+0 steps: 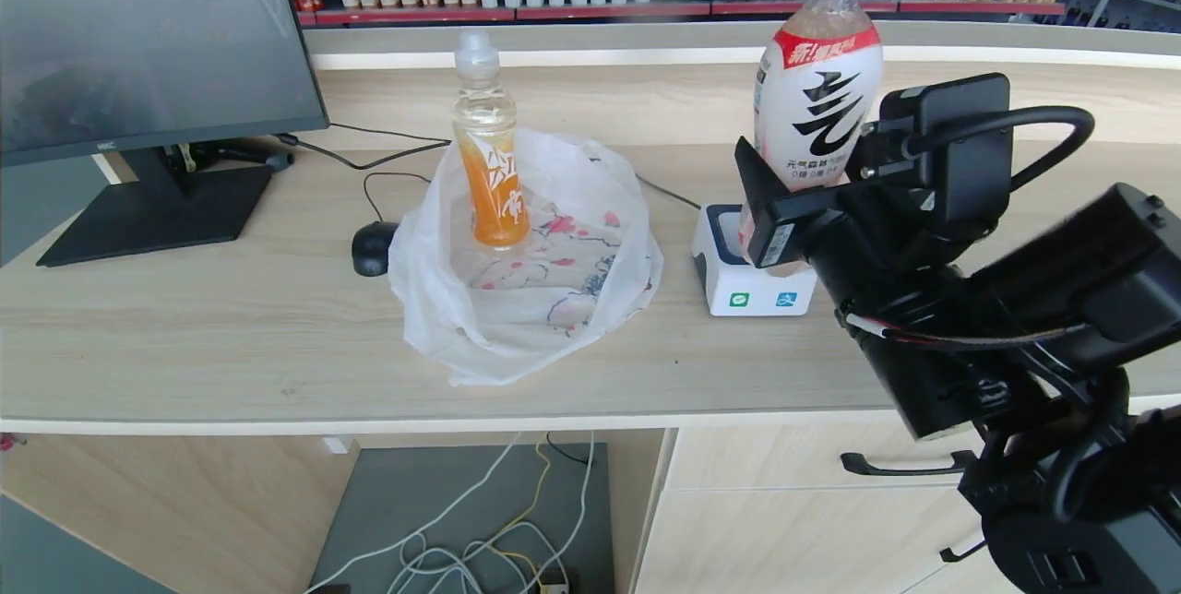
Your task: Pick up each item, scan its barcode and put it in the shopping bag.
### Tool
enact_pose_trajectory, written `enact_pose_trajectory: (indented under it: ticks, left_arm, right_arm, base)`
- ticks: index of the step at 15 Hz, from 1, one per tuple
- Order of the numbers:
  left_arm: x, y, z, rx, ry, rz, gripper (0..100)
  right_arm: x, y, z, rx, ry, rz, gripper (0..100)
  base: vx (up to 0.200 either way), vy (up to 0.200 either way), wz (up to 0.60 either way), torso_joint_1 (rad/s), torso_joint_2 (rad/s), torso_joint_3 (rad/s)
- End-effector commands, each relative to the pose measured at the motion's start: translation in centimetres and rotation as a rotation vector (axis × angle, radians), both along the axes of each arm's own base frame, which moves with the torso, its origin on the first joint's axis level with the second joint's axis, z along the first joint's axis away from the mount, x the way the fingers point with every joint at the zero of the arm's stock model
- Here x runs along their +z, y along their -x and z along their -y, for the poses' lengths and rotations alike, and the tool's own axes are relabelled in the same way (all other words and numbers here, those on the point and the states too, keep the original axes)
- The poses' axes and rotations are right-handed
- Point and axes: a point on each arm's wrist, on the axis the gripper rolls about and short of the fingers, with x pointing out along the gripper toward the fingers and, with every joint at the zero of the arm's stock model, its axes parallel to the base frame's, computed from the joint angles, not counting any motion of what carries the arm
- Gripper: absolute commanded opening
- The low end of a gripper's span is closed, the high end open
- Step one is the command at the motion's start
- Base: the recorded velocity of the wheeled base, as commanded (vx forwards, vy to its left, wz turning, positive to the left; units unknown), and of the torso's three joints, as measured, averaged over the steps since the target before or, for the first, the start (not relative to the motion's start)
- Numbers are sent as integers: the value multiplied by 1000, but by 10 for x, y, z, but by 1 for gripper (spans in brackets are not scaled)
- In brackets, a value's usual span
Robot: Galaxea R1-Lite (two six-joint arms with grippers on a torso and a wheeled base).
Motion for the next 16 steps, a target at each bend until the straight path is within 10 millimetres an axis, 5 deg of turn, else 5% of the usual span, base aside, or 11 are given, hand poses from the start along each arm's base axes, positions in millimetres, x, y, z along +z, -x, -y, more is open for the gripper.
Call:
enact_pose_trajectory:
  ticks: [1, 6, 10, 16]
  left_arm:
    - [0, 0, 0, 0, 0, 0, 100]
    - [0, 0, 0, 0, 0, 0, 100]
    - [0, 0, 0, 0, 0, 0, 100]
    - [0, 0, 0, 0, 0, 0, 100]
  right_arm:
    - [9, -4, -1, -49, 46, 46, 0]
    - [4, -7, -25, -131, 236, 79, 0]
    - [-2, -5, -21, -209, 229, 13, 0]
    - [-35, -6, -20, -207, 486, -6, 0]
  base:
    - [0, 0, 0, 0, 0, 0]
    - [0, 0, 0, 0, 0, 0]
    - [0, 0, 0, 0, 0, 0]
    - [0, 0, 0, 0, 0, 0]
